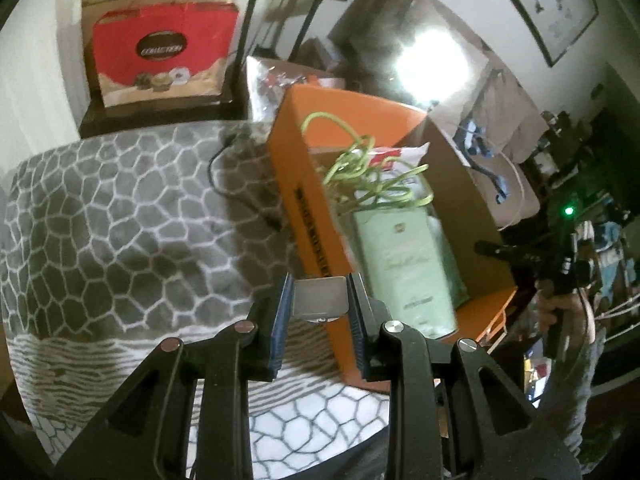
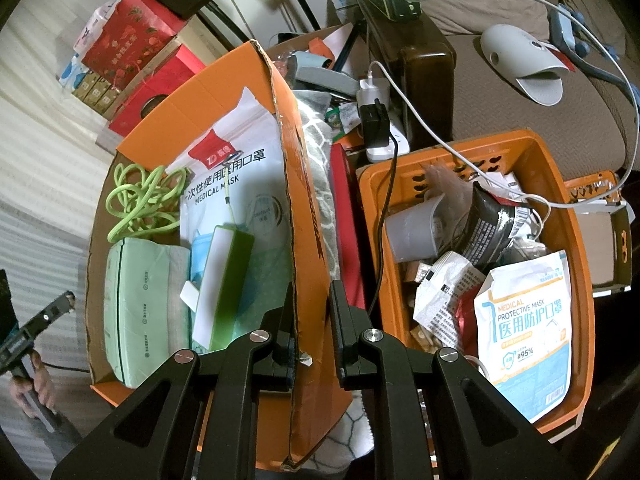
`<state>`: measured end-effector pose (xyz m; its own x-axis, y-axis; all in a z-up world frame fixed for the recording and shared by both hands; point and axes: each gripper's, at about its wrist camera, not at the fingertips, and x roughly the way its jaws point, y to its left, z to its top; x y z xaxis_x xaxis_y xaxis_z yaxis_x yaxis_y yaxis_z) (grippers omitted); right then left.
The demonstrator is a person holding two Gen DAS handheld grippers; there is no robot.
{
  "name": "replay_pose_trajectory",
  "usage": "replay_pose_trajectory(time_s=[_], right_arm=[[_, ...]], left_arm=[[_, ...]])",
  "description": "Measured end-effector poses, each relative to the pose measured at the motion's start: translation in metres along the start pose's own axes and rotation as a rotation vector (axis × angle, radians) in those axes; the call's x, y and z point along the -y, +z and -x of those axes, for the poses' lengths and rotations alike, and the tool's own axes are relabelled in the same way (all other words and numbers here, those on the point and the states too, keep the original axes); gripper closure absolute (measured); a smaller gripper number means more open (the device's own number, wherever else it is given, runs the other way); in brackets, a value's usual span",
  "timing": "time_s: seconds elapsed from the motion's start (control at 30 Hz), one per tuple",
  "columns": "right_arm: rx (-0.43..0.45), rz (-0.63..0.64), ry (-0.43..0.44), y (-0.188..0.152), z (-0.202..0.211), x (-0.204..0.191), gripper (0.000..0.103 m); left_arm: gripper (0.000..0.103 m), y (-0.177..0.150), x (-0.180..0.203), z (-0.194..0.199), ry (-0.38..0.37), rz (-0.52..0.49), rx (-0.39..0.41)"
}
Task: Organize objects
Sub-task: 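Close the left gripper on the small white square piece and lift it, then carry the small white piece with the left gripper into the orange box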
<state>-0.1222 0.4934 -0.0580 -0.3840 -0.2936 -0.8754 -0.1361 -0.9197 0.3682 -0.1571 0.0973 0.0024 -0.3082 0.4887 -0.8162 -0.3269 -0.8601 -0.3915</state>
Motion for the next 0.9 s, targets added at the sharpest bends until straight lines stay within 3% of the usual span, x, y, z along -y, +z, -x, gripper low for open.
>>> replay_pose_trajectory(time_s=[0.43, 0.9], right_arm=[[0.002, -0.001, 0.004, -0.001, 0.000, 0.000, 0.090], [0.004, -0.004, 0.008, 0.000, 0.001, -0.001, 0.090]], left_arm=[[0.078, 0.023, 0.066, -0.011, -0.035, -0.094, 0.020], [0.078, 0.037, 0.100, -0.039, -0.023, -0.122, -0.001]])
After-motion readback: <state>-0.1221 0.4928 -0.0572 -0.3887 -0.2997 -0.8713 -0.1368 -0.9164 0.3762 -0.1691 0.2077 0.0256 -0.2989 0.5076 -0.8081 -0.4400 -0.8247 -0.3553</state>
